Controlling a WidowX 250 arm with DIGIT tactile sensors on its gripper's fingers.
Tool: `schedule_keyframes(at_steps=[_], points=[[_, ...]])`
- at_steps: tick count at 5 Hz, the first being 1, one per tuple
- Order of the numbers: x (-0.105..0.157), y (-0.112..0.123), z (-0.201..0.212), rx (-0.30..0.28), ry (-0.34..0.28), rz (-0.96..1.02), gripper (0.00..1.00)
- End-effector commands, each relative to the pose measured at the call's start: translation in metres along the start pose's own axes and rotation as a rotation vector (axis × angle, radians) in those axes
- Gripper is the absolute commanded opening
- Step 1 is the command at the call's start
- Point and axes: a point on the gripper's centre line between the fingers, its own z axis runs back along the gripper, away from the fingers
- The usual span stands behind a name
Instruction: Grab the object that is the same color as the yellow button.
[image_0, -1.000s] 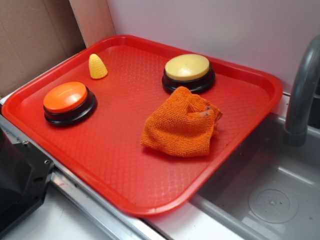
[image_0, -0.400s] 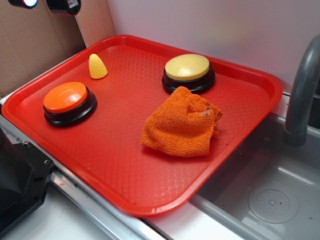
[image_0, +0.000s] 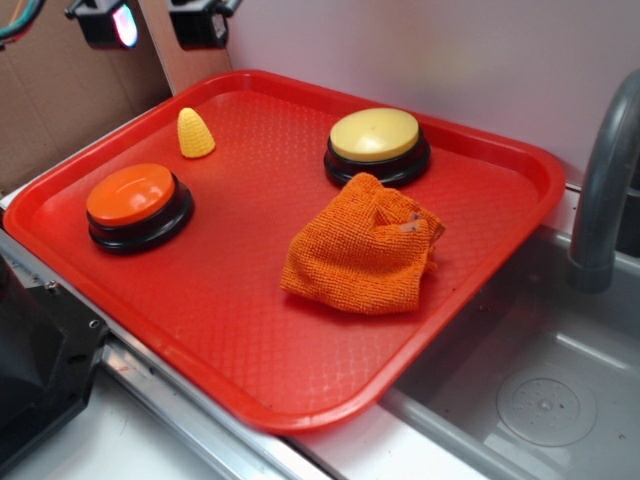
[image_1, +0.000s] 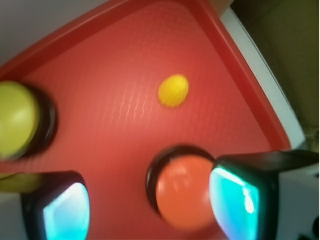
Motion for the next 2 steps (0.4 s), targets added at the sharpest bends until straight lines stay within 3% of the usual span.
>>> schedule_keyframes(at_steps=[1,2], points=[[0.033,0.030,-0.035,0.025,-0.058,0.096,1.00],[0.043,0.037,-0.060,0.054,-0.049,0.117,1.00]])
